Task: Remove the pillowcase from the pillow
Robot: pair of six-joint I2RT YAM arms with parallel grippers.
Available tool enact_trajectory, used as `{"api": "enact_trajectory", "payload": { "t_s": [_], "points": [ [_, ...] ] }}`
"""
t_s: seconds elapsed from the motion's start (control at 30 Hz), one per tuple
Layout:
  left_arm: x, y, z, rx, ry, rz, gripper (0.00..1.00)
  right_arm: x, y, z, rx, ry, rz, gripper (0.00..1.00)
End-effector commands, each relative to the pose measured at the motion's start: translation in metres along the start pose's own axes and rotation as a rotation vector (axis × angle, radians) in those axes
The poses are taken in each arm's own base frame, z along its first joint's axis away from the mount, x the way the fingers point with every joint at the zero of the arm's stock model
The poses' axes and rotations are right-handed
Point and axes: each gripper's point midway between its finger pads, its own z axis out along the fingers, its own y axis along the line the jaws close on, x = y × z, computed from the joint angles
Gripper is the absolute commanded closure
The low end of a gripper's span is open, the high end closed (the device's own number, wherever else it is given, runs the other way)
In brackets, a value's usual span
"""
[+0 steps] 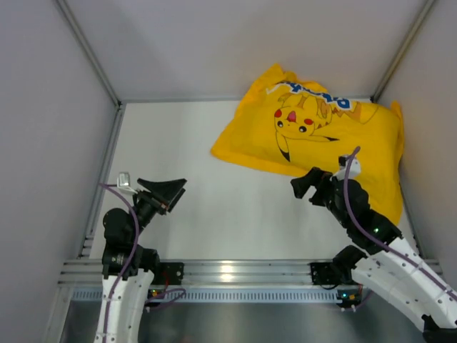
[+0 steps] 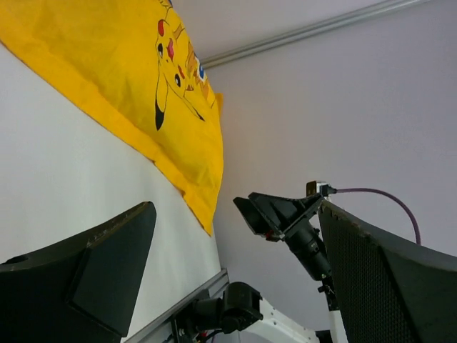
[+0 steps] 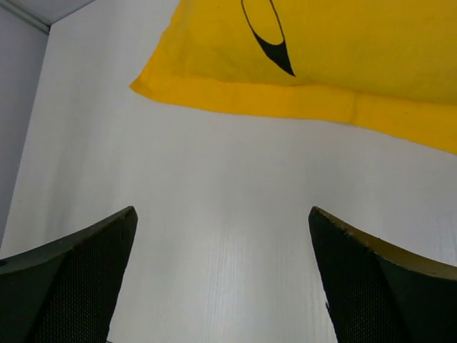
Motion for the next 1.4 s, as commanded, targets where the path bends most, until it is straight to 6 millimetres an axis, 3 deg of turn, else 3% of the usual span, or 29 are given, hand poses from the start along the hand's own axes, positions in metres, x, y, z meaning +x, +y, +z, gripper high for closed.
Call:
{"api": "enact_trajectory", "payload": {
  "t_s": [0.0, 0.1, 0.2, 0.27, 0.3, 0.33, 0.4, 0.47, 0.5, 0.53, 0.6, 0.63, 0.83, 1.17, 1.23, 1.37],
  "points": [
    [0.008, -0.023, -0.008, 0.068, 0.052, 0.063, 0.01, -0.029, -0.022, -0.008, 0.135, -0.099, -0.019, 0.01],
    [0.011, -0.027, -0.008, 0.074, 0.078, 0.057, 0.01, -0.045, -0.021, -0.004, 0.172, -0.134, -0.013, 0.01],
    [0.015, -0.028, -0.006, 0.067, 0.124, 0.073, 0.02, -0.066, -0.001, 0.01, 0.174, -0.118, -0.078, 0.01],
    [0.017, -0.023, -0.002, 0.045, 0.148, 0.064, 0.03, -0.059, -0.002, 0.037, 0.218, -0.035, -0.118, 0.01],
    [0.018, -0.021, -0.001, 0.039, 0.159, 0.062, 0.04, -0.069, 0.006, 0.045, 0.211, -0.03, -0.11, 0.0],
    [0.022, -0.018, -0.001, 0.033, 0.185, 0.055, 0.04, -0.057, 0.0, 0.065, 0.243, 0.039, -0.116, 0.01],
    [0.024, -0.012, 0.0, 0.018, 0.204, 0.043, 0.05, -0.064, 0.001, 0.086, 0.206, 0.099, -0.063, 0.01],
    [0.027, -0.011, -0.001, 0.02, 0.222, 0.041, 0.06, -0.049, -0.012, 0.113, 0.21, 0.209, -0.03, 0.01],
    [0.028, -0.011, -0.001, 0.022, 0.224, 0.043, 0.06, -0.055, -0.005, 0.122, 0.187, 0.216, -0.024, 0.01],
    [0.028, -0.011, -0.002, 0.023, 0.22, 0.044, 0.06, -0.04, -0.009, 0.137, 0.186, 0.282, -0.026, 0.01],
    [0.029, -0.01, -0.003, 0.027, 0.216, 0.043, 0.06, -0.039, -0.001, 0.152, 0.172, 0.291, -0.019, 0.01],
    [0.028, -0.01, -0.003, 0.028, 0.212, 0.044, 0.06, -0.026, -0.002, 0.164, 0.18, 0.324, -0.028, 0.01],
    [0.027, -0.014, -0.002, 0.029, 0.219, 0.056, 0.06, -0.019, 0.001, 0.204, 0.265, 0.295, -0.115, 0.01],
    [0.031, -0.001, 0.002, -0.001, 0.252, 0.068, 0.07, -0.044, 0.018, 0.248, 0.221, 0.135, -0.287, 0.01],
    [0.031, 0.002, 0.004, -0.012, 0.263, 0.063, 0.07, -0.034, 0.005, 0.263, 0.277, 0.163, -0.334, 0.0],
    [0.032, 0.001, 0.005, -0.009, 0.279, 0.082, 0.07, -0.035, 0.006, 0.281, 0.328, 0.136, -0.435, 0.01]
  ]
}}
